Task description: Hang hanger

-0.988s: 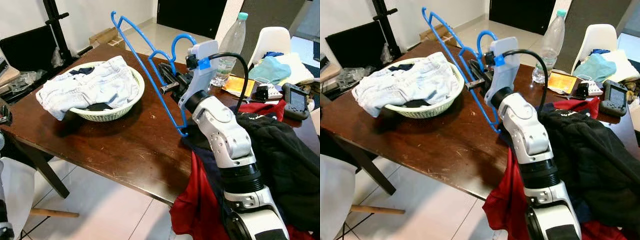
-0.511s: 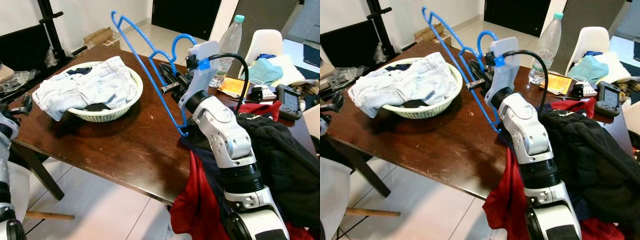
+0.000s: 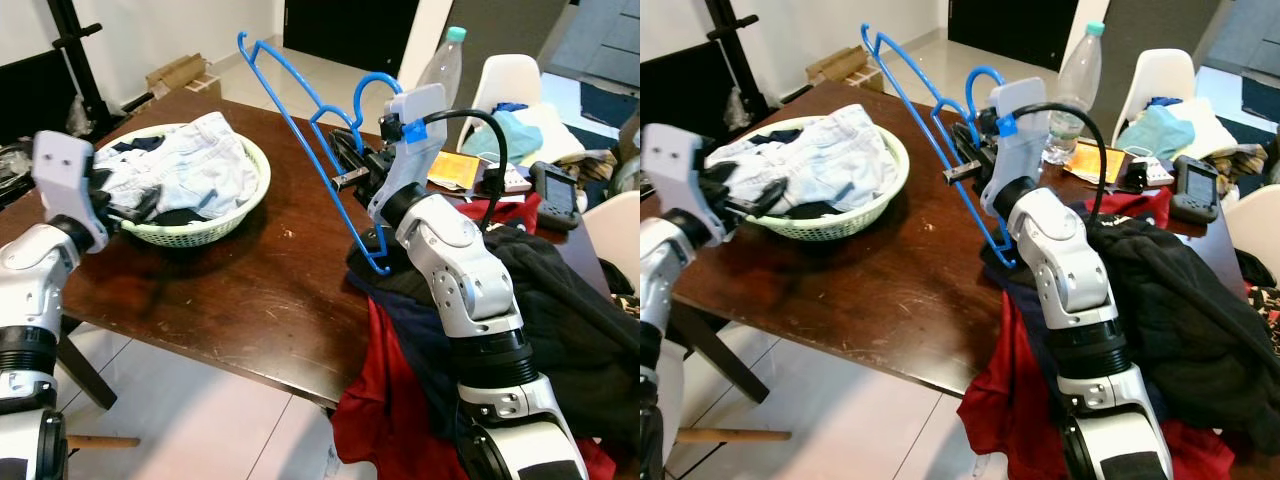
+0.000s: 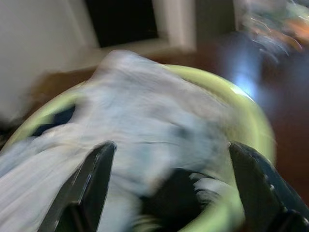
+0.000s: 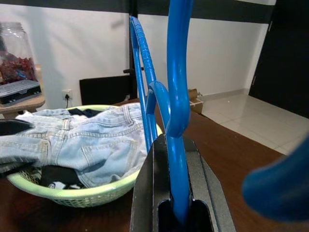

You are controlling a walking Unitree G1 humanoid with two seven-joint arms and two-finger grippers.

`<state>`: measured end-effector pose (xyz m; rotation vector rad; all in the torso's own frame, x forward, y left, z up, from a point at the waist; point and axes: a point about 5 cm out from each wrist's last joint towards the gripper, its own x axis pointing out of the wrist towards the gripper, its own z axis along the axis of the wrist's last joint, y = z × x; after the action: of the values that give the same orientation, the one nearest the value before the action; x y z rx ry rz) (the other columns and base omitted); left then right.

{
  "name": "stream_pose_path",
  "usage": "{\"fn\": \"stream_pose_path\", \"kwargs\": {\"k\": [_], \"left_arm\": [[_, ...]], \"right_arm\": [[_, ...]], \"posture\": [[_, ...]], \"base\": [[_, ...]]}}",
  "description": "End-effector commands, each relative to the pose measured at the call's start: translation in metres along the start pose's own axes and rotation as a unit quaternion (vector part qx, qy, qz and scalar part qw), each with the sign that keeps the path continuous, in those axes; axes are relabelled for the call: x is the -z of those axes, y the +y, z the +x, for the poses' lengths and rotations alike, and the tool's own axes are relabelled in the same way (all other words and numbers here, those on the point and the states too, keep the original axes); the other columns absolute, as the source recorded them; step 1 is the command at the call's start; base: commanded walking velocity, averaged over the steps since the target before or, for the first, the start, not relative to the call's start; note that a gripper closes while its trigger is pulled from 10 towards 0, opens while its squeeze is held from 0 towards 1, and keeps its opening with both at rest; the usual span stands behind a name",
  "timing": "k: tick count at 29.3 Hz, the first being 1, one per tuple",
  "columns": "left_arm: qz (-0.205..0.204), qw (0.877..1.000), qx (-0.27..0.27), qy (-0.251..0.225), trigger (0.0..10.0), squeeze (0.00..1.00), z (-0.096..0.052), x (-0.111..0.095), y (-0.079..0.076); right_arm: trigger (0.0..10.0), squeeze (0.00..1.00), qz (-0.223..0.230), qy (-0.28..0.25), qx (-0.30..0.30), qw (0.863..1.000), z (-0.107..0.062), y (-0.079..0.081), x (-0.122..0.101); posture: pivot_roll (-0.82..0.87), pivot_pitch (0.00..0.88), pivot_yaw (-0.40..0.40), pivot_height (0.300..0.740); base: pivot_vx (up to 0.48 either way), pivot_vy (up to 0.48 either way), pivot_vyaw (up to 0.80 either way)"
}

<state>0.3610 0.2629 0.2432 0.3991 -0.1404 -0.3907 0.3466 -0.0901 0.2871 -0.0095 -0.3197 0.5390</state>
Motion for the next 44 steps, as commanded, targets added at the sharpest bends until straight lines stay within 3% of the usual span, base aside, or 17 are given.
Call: {"fn": "stream_pose_path", "kwargs": {"k": [1, 3, 6, 10, 13, 20, 31, 32, 34, 35, 36, 37, 38, 39, 40, 42, 44], "left_arm": [[0.056, 0.997, 0.053, 0.022, 10.0, 0.0, 0.002, -0.002, -0.005], [0.099, 0.987, 0.107, 0.066, 10.0, 0.0, 0.001, 0.009, -0.014], [0.107, 0.984, 0.122, 0.076, 10.0, 0.0, 0.0, 0.012, -0.016], [0.135, 0.965, 0.171, 0.145, 10.0, 0.0, -0.003, 0.027, -0.024], [0.133, 0.963, 0.175, 0.156, 10.0, 0.0, -0.003, 0.028, -0.023], [0.194, 0.94, 0.133, 0.246, 10.0, 0.0, -0.014, 0.04, -0.003], [0.163, 0.953, 0.109, 0.23, 10.0, 0.0, -0.015, 0.037, -0.001], [0.114, 0.966, 0.141, 0.182, 10.0, 0.0, -0.008, 0.027, -0.016], [0.114, 0.966, 0.141, 0.182, 10.0, 0.0, -0.008, 0.027, -0.016], [0.046, 0.973, 0.205, 0.096, 10.0, 0.0, 0.002, 0.004, -0.043], [0.046, 0.973, 0.205, 0.096, 10.0, 0.0, 0.002, 0.004, -0.043], [0.017, 0.954, 0.297, 0.022, 10.0, 0.0, 0.003, -0.019, -0.077], [0.017, 0.954, 0.297, 0.022, 10.0, 0.0, 0.003, -0.019, -0.077], [0.007, 0.927, 0.374, -0.024, 10.0, 0.0, -0.002, -0.033, -0.106], [0.007, 0.927, 0.374, -0.024, 10.0, 0.0, -0.002, -0.033, -0.106], [-0.014, 0.891, 0.449, -0.068, 10.0, 0.0, -0.008, -0.046, -0.139], [-0.021, 0.882, 0.466, -0.071, 10.0, 0.0, -0.01, -0.047, -0.147]], "right_arm": [[10.0, 0.0, -0.005, -0.001, 0.007, 1.0, -0.003, -0.002, -0.002], [10.0, 0.0, -0.007, -0.001, 0.009, 1.0, -0.004, -0.003, -0.002], [10.0, 0.0, -0.008, 0.0, 0.01, 1.0, -0.004, -0.004, -0.002], [10.0, 0.0, -0.012, 0.001, 0.014, 1.0, -0.006, -0.006, -0.003], [10.0, 0.0, -0.012, 0.001, 0.015, 1.0, -0.007, -0.006, -0.003], [10.0, 0.0, -0.016, 0.004, 0.024, 1.0, -0.009, -0.009, -0.003], [10.0, 0.0, -0.014, 0.007, 0.028, 0.999, -0.01, -0.01, -0.002], [10.0, 0.0, -0.014, 0.007, 0.028, 0.999, -0.01, -0.009, -0.002], [10.0, 0.0, -0.014, 0.007, 0.028, 0.999, -0.01, -0.009, -0.002], [10.0, 0.0, -0.015, 0.008, 0.028, 0.999, -0.01, -0.01, -0.002], [10.0, 0.0, -0.015, 0.008, 0.028, 0.999, -0.01, -0.01, -0.002], [10.0, 0.0, -0.015, 0.01, 0.029, 0.999, -0.01, -0.011, -0.002], [10.0, 0.0, -0.015, 0.01, 0.029, 0.999, -0.01, -0.011, -0.002], [10.0, 0.0, -0.015, 0.011, 0.03, 0.999, -0.009, -0.012, -0.002], [10.0, 0.0, -0.015, 0.011, 0.03, 0.999, -0.009, -0.012, -0.002], [10.0, 0.0, -0.015, 0.014, 0.031, 0.999, -0.009, -0.012, -0.001], [10.0, 0.0, -0.016, 0.016, 0.031, 0.999, -0.008, -0.012, -0.001]], "posture": [[0.15, 0.127, -0.095, 0.74], [0.14, 0.126, -0.091, 0.74], [0.14, 0.126, -0.091, 0.74], [0.14, 0.123, -0.086, 0.74], [0.14, 0.123, -0.086, 0.74], [0.13, 0.126, -0.079, 0.74], [0.14, 0.133, -0.082, 0.74], [0.14, 0.137, -0.086, 0.74], [0.14, 0.137, -0.086, 0.74], [0.14, 0.139, -0.09, 0.74], [0.14, 0.139, -0.09, 0.74], [0.14, 0.142, -0.092, 0.74], [0.14, 0.142, -0.092, 0.74], [0.14, 0.143, -0.094, 0.74], [0.14, 0.143, -0.094, 0.74], [0.14, 0.144, -0.096, 0.74], [0.14, 0.145, -0.096, 0.74]], "base": [[0.0, 0.0, 0.0], [0.0, 0.0, 0.0], [0.0, 0.0, 0.0], [0.0, 0.0, 0.0], [0.0, 0.0, 0.0], [0.0, 0.0, 0.0], [0.0, 0.0, 0.0], [0.0, 0.0, 0.0], [0.0, 0.0, 0.0], [0.0, 0.0, 0.0], [0.0, 0.0, 0.0], [0.0, 0.0, 0.0], [0.0, 0.0, 0.0], [0.0, 0.0, 0.0], [0.0, 0.0, 0.0], [0.0, 0.0, 0.0], [0.0, 0.0, 0.0]]}}
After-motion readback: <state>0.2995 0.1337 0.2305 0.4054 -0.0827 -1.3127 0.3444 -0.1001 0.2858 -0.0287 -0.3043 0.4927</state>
